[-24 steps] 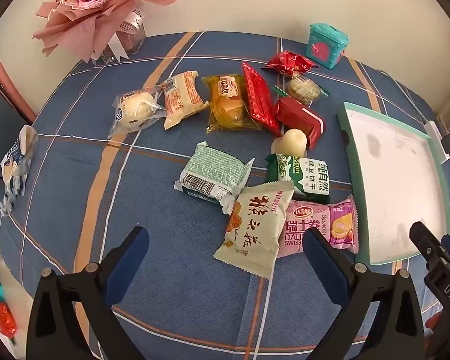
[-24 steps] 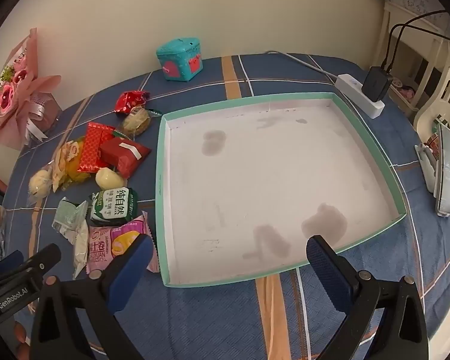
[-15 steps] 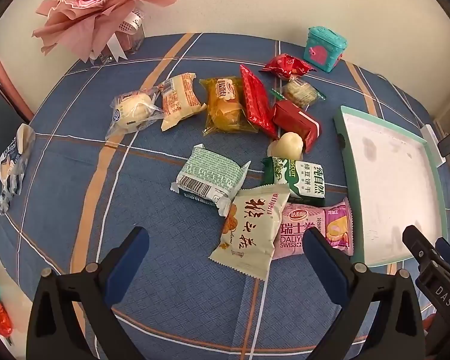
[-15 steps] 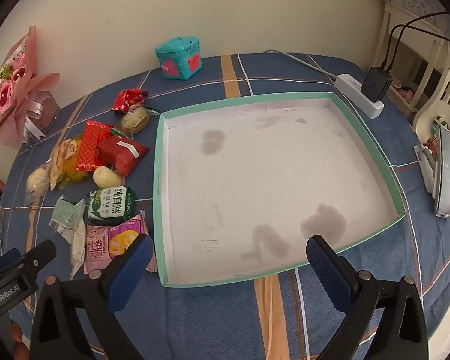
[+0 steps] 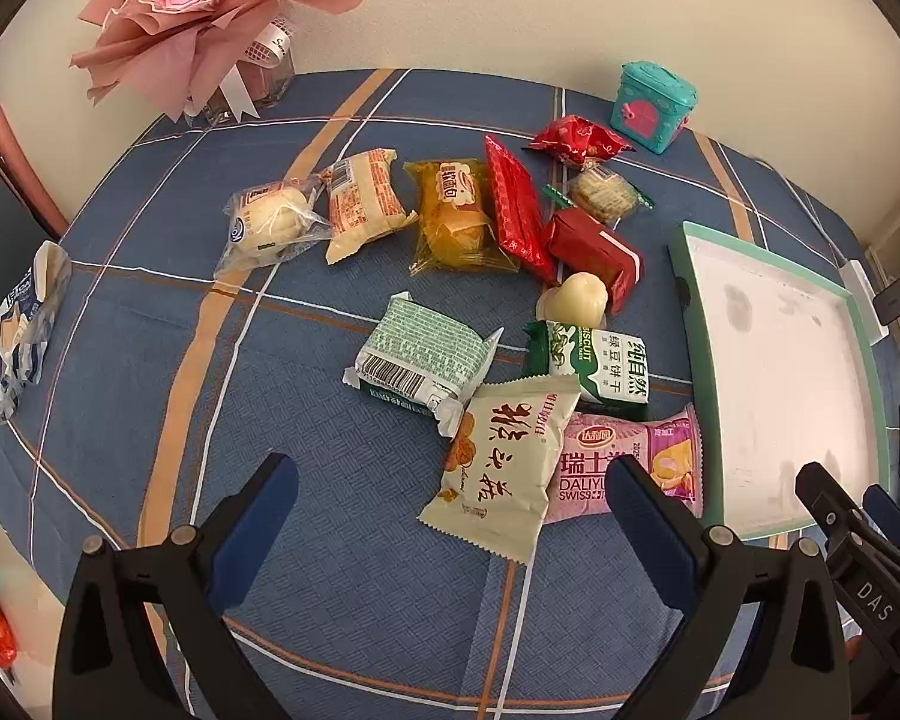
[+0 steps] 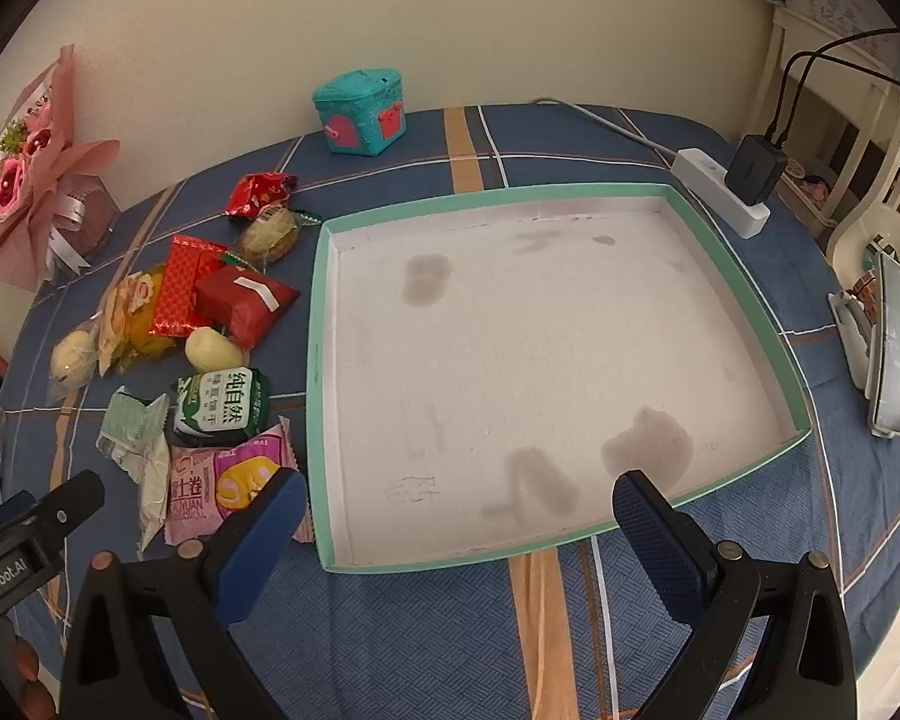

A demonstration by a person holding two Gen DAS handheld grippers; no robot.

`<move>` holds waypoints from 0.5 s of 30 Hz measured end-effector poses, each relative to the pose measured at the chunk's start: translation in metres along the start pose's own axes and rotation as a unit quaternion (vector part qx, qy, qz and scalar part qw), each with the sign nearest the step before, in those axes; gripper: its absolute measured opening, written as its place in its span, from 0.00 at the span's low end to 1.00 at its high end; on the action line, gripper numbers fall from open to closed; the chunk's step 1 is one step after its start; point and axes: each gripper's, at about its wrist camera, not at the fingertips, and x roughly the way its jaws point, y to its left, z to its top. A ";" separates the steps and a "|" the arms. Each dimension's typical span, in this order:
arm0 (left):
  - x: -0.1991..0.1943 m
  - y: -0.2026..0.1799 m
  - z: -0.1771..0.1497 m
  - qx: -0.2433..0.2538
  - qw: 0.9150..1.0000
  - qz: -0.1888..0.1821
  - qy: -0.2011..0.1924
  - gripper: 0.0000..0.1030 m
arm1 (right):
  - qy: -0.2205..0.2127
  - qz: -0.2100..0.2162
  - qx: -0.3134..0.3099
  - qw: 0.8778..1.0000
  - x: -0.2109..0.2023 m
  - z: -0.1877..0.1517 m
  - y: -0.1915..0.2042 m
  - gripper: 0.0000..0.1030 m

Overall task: Organize snacks
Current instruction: 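Move both tools toward the snack pile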

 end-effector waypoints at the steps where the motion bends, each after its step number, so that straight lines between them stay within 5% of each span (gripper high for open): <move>1: 0.000 0.000 0.000 0.000 1.000 -0.001 0.000 0.99 | 0.000 0.000 -0.001 1.000 0.000 0.000 0.000 1.00; 15: -0.003 0.000 0.001 0.001 1.000 0.002 -0.014 0.99 | 0.000 -0.001 -0.005 1.000 0.000 -0.002 0.002 1.00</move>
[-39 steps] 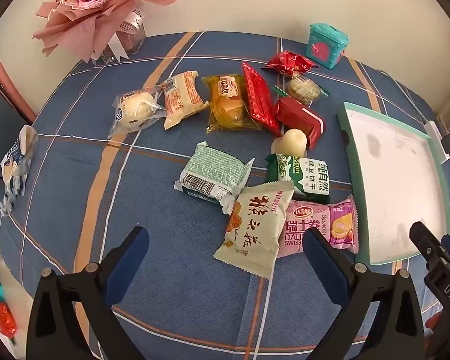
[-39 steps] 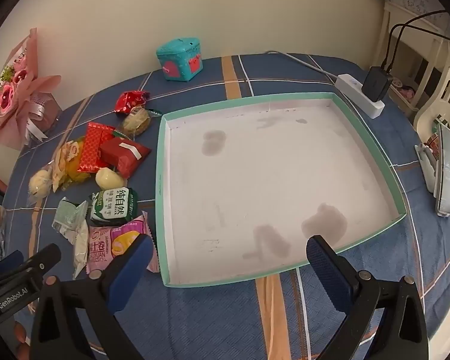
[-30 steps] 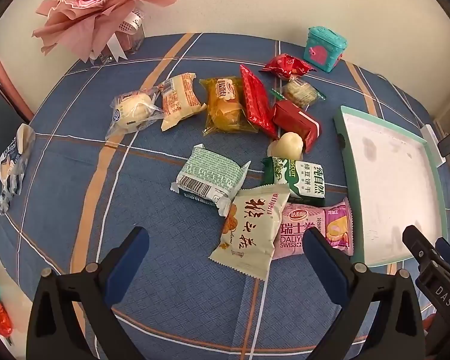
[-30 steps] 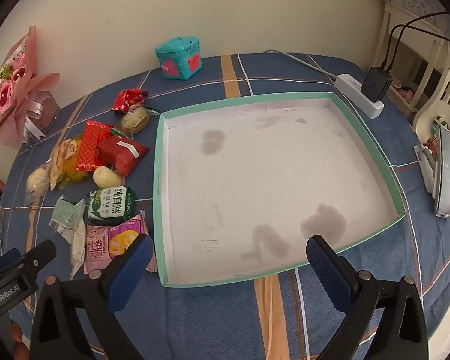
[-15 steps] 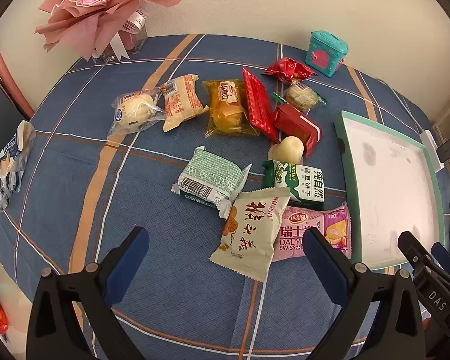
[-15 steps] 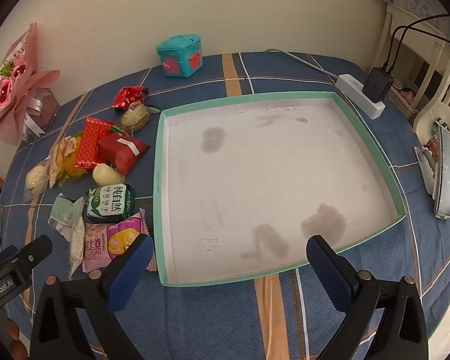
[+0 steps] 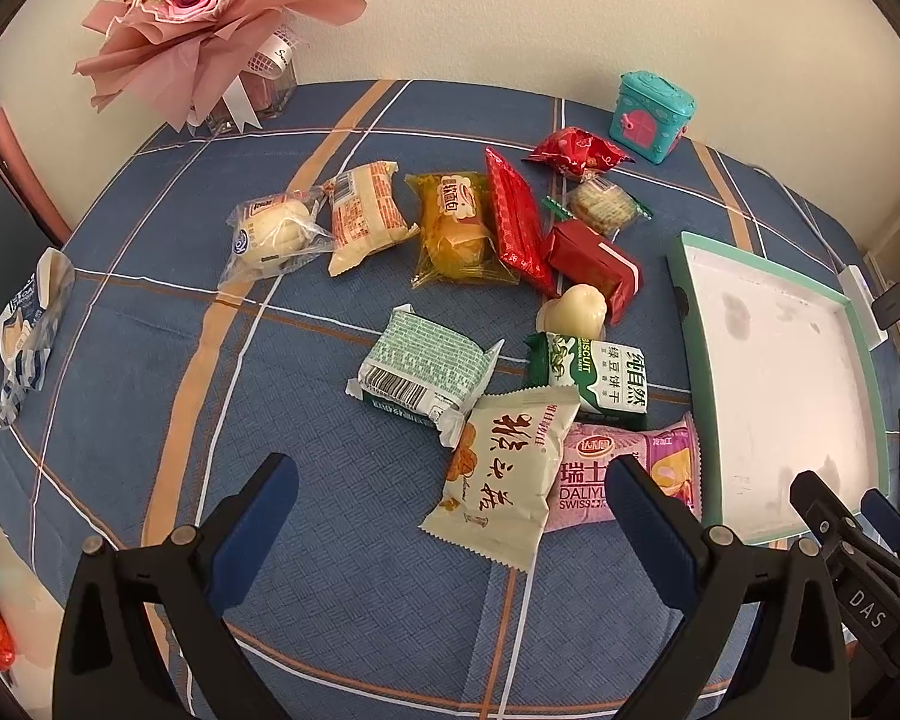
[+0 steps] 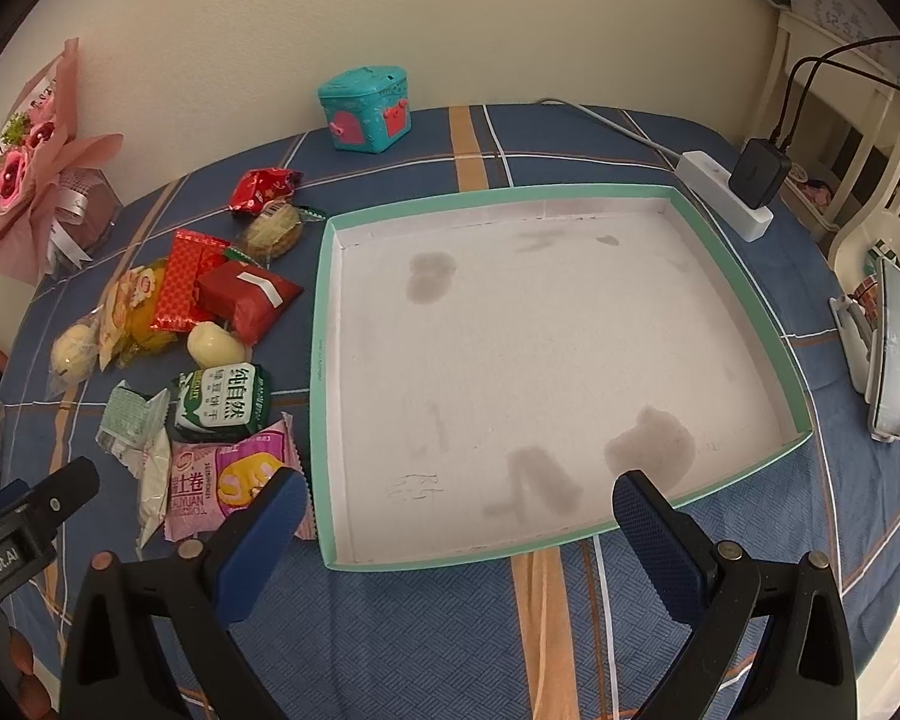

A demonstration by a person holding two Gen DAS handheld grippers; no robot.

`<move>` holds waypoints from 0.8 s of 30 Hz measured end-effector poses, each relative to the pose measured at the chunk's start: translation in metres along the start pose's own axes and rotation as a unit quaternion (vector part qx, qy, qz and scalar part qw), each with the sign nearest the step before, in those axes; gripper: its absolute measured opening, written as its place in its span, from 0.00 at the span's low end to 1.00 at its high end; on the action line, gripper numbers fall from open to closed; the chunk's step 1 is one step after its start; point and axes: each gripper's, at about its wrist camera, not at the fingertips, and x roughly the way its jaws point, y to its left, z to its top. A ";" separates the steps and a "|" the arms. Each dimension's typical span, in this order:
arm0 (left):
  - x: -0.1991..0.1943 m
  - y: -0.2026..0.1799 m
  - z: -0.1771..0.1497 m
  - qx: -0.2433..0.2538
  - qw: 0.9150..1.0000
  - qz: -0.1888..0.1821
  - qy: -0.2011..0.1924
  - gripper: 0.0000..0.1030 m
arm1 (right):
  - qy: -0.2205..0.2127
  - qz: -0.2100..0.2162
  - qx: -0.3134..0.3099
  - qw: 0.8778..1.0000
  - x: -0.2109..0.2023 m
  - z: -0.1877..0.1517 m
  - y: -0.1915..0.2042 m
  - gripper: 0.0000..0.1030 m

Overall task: Organize snacks
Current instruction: 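Move both tools toward the snack pile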

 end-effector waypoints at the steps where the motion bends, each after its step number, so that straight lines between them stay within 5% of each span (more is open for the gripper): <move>1: 0.000 0.001 0.000 -0.001 1.000 0.000 0.000 0.99 | 0.000 0.000 0.000 1.000 0.000 0.000 0.000 1.00; 8: -0.002 0.005 0.001 -0.012 1.000 0.005 -0.004 0.98 | 0.000 0.005 -0.001 1.000 -0.001 0.001 0.000 1.00; 11: -0.002 0.009 0.002 -0.025 1.000 -0.006 -0.002 0.86 | 0.000 0.007 -0.001 1.000 -0.001 0.001 0.001 1.00; 24: 0.000 0.013 0.002 -0.037 0.999 -0.003 -0.003 0.85 | 0.002 0.006 -0.008 1.000 0.000 -0.001 0.003 1.00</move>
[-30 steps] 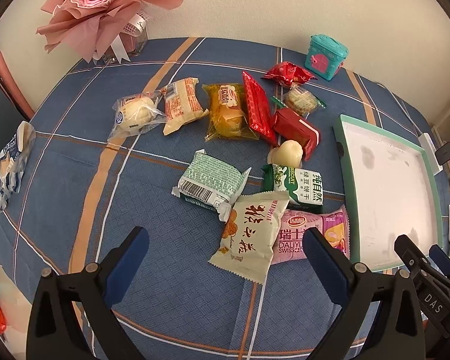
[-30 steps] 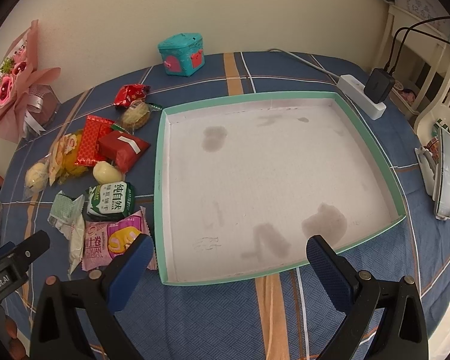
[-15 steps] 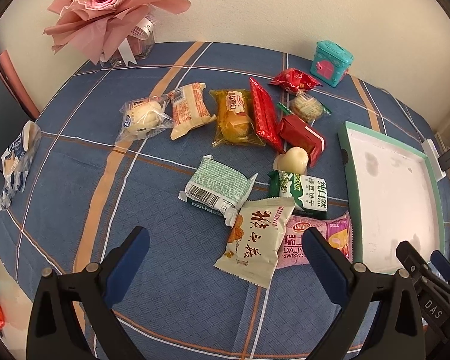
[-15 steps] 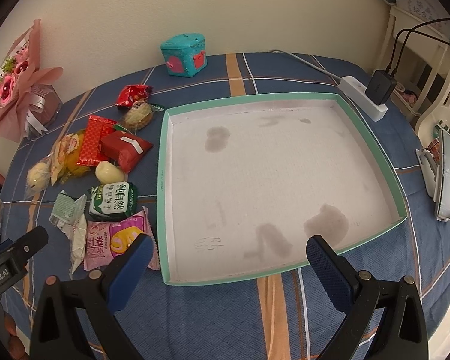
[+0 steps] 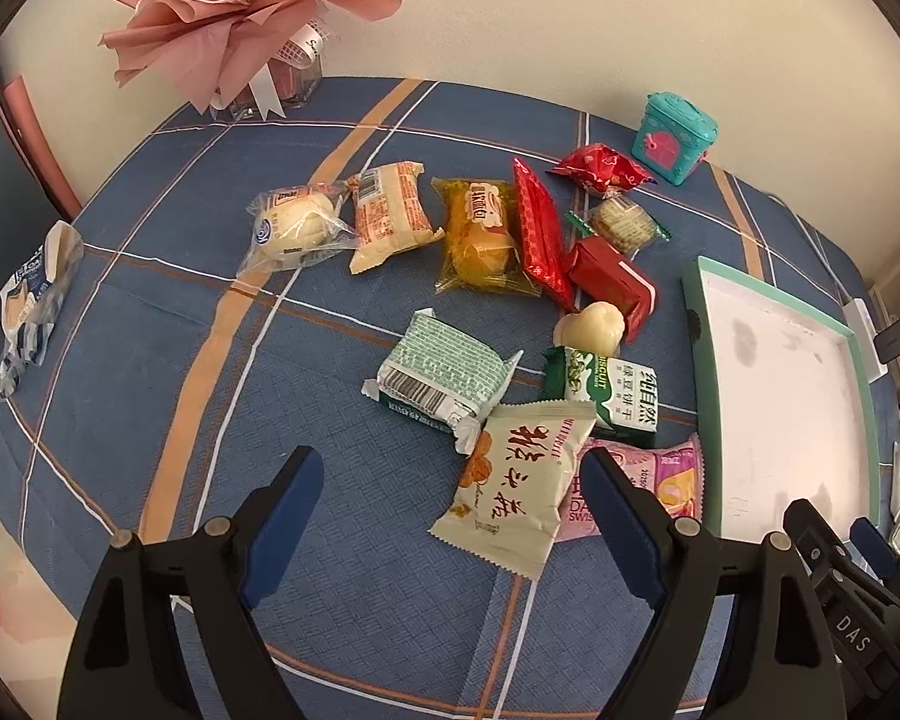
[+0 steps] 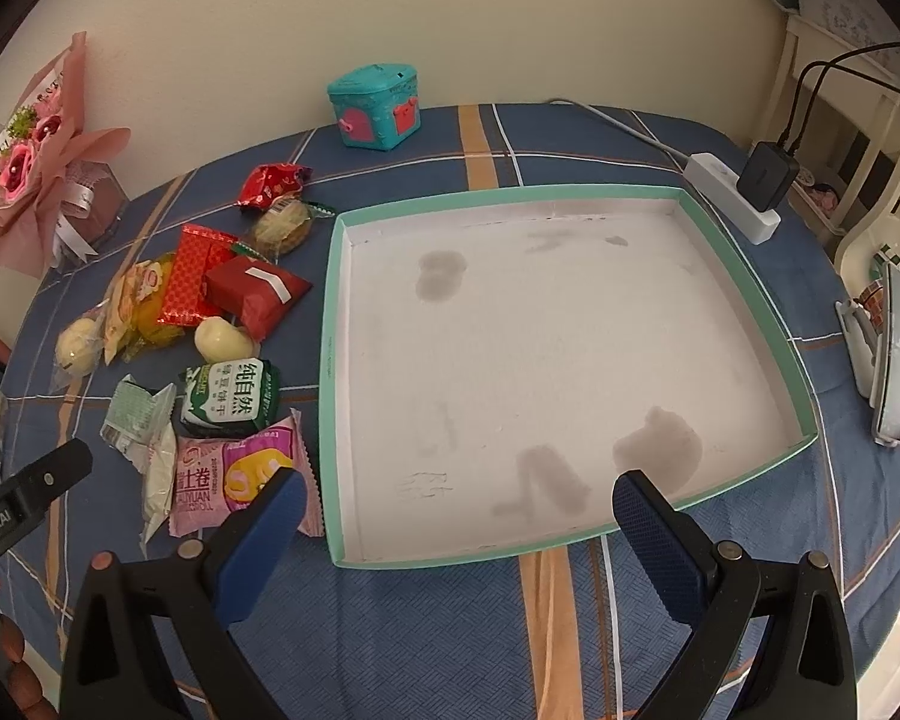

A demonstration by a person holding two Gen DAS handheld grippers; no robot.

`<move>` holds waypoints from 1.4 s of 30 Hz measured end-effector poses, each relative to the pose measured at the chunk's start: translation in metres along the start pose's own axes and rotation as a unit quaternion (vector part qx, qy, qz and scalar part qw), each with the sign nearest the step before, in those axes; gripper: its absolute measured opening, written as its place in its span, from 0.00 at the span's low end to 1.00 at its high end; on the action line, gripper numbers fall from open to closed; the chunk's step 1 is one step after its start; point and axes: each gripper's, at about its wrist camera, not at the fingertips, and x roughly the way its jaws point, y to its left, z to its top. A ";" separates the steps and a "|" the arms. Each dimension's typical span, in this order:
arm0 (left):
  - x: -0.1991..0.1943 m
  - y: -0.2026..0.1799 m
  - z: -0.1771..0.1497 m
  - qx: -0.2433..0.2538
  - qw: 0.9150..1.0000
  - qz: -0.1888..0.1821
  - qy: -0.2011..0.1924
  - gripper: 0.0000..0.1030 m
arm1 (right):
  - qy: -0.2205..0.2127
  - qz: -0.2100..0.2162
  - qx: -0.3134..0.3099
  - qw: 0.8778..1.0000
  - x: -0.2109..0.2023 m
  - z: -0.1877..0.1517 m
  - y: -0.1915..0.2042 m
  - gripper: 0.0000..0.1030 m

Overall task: Organize snacks
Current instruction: 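Move both tools toward the snack pile, then grasp the cream pastry packet with left tool while right tool grasps pink Swiss roll packet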

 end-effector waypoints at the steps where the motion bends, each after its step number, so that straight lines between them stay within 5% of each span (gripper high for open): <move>1: 0.000 0.001 0.000 -0.001 1.000 0.001 0.000 0.85 | 0.000 0.000 0.000 1.000 0.000 0.000 0.000 1.00; 23: 0.009 0.017 0.002 -0.019 1.000 0.010 0.010 0.86 | 0.006 0.002 -0.031 0.999 0.003 -0.002 0.030 1.00; 31: 0.014 0.029 0.003 -0.042 0.999 0.006 0.015 0.94 | 0.012 0.013 -0.046 0.999 0.007 -0.005 0.048 1.00; 42: 0.052 0.019 0.006 -0.072 0.993 -0.066 0.070 0.95 | 0.037 0.027 -0.084 0.995 0.033 -0.009 0.075 1.00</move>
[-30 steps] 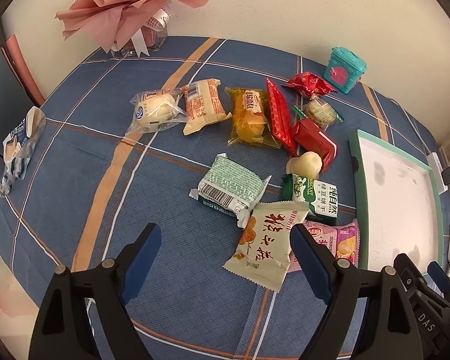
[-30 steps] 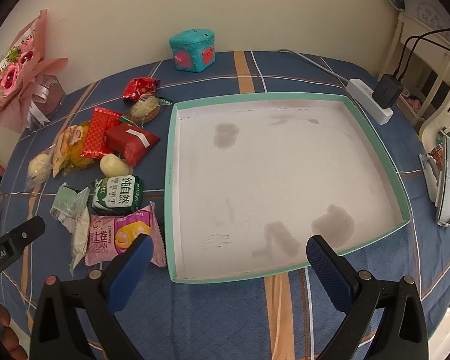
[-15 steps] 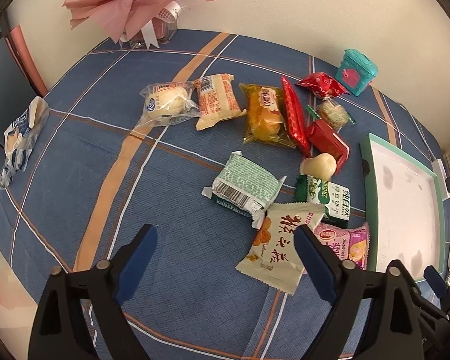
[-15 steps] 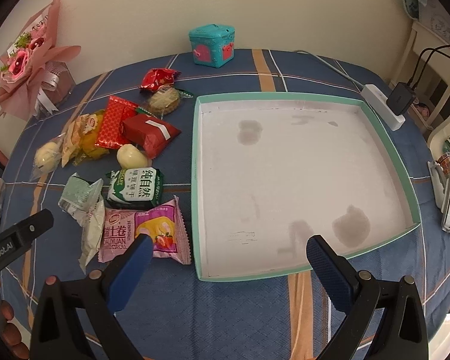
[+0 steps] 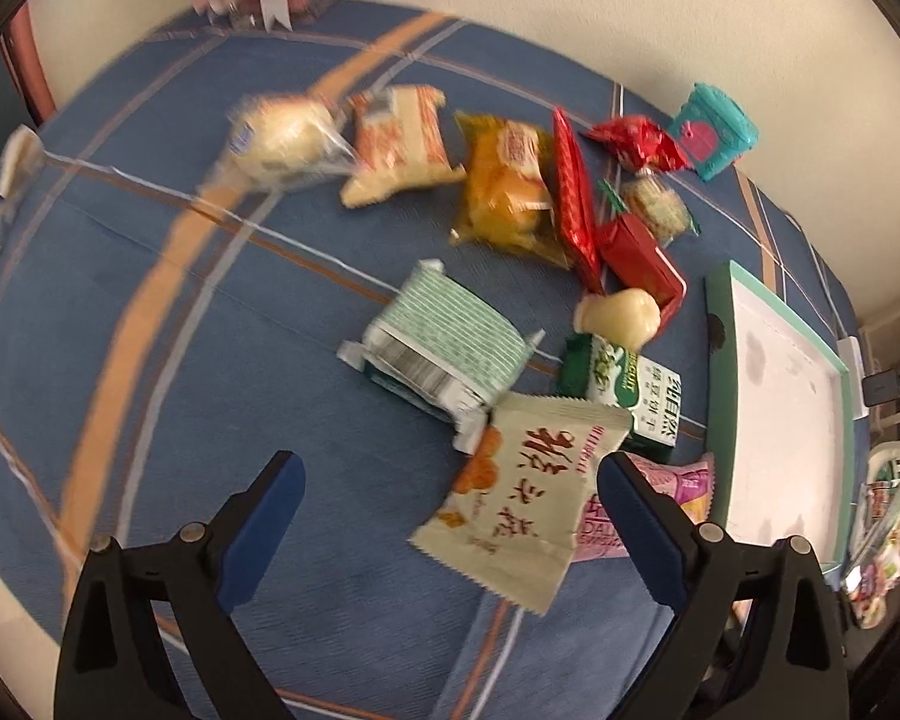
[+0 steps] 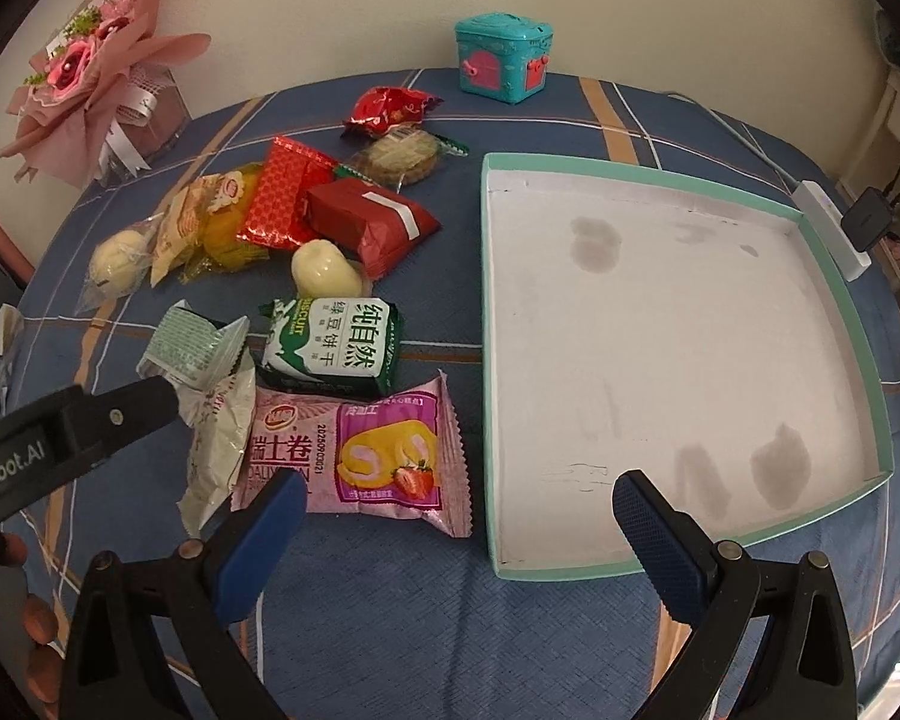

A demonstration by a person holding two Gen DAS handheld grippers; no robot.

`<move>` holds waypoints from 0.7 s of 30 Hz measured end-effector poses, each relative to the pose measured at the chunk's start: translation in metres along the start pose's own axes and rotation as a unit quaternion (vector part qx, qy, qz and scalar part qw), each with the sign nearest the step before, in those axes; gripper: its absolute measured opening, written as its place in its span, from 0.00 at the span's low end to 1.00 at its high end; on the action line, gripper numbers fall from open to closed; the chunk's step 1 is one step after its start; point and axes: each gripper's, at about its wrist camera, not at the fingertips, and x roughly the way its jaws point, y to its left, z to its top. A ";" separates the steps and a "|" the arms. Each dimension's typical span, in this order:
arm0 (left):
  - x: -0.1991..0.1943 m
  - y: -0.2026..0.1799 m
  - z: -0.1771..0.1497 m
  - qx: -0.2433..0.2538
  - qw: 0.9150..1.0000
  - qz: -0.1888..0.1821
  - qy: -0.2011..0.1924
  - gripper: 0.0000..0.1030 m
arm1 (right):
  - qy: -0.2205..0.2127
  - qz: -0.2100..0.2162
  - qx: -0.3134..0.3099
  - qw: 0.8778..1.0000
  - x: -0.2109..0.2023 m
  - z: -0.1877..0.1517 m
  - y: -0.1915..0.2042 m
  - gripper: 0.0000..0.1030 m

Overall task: Organize snacks
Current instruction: 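Grasp the cream pastry packet with left tool while right tool grasps pink Swiss roll packet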

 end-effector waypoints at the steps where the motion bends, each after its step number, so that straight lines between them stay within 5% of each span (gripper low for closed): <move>1: 0.004 -0.001 0.000 -0.002 1.000 -0.006 0.004 0.95 | 0.003 -0.001 -0.001 1.000 0.002 -0.001 0.000 1.00; 5: 0.018 -0.011 0.000 0.012 1.000 0.000 0.016 0.94 | 0.008 -0.004 -0.003 1.000 0.005 -0.002 -0.001 1.00; 11: 0.027 -0.014 0.000 0.000 0.999 -0.036 0.030 0.56 | 0.006 -0.003 -0.008 1.000 0.005 -0.002 0.000 1.00; 21: 0.028 0.015 0.001 -0.061 0.997 0.050 0.028 0.55 | -0.012 0.024 -0.043 0.999 0.002 0.001 0.022 0.99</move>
